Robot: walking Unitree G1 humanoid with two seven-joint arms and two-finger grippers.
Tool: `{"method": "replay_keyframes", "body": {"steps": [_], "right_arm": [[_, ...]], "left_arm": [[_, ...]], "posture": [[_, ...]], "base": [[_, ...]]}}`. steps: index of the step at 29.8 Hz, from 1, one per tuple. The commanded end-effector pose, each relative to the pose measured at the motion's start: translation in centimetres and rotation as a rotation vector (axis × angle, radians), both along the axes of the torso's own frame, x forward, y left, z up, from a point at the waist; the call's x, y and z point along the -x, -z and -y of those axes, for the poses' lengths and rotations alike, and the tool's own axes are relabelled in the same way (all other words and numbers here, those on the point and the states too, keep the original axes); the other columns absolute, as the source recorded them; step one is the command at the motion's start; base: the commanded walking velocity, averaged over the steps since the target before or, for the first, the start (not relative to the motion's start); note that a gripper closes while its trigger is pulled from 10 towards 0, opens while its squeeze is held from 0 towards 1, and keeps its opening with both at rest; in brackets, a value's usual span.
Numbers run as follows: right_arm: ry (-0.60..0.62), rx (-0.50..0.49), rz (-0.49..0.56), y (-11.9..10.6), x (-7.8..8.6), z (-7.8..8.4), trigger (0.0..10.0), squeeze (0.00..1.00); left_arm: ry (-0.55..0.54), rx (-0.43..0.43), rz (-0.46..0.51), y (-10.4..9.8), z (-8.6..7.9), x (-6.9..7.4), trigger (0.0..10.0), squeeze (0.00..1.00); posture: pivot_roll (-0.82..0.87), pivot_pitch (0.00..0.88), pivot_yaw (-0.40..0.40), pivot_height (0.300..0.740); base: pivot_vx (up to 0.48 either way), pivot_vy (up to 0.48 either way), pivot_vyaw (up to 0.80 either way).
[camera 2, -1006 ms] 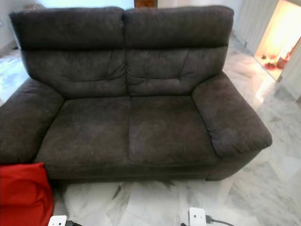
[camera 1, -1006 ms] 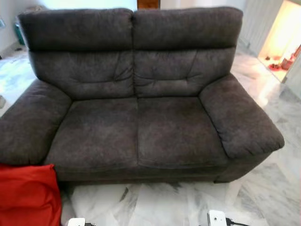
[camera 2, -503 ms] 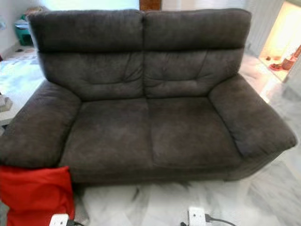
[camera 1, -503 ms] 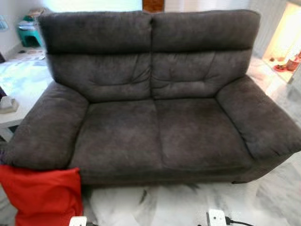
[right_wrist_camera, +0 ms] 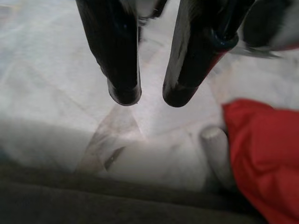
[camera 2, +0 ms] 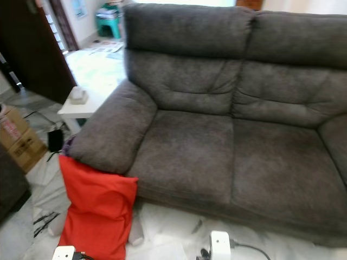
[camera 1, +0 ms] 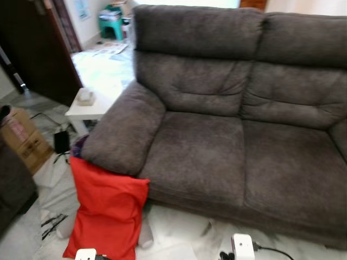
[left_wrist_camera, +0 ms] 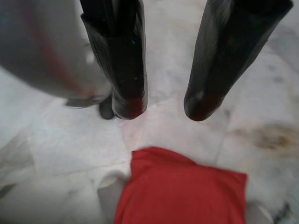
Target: Move the pillow to the sofa from floor
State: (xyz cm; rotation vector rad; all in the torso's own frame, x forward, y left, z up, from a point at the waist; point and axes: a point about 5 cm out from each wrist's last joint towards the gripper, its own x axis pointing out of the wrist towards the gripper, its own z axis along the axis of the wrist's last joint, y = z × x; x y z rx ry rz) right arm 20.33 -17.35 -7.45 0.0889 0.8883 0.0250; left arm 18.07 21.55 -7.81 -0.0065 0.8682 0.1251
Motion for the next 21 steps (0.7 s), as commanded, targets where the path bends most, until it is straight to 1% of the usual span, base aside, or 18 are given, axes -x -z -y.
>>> {"method": "replay_keyframes", "body": {"steps": [1, 21], "right_arm": [[-0.007, -0.009, -0.002, 0.06, 0.04, -0.47, 10.0, 0.00], [-0.015, -0.012, 0.005, -0.07, -0.19, -0.53, 10.0, 0.00]], "left_arm": [[-0.008, -0.005, -0.037, 0.48, -0.41, 1.15, 10.0, 0.00], [-0.011, -0.003, -0.031, 0.43, -0.41, 1.05, 10.0, 0.00]], "posture": [[0.09, 0.081, -0.011, 0.740], [0.09, 0.079, -0.012, 0.740]], "base": [[0.000, 0.000, 0.80], [0.000, 0.000, 0.80]]}}
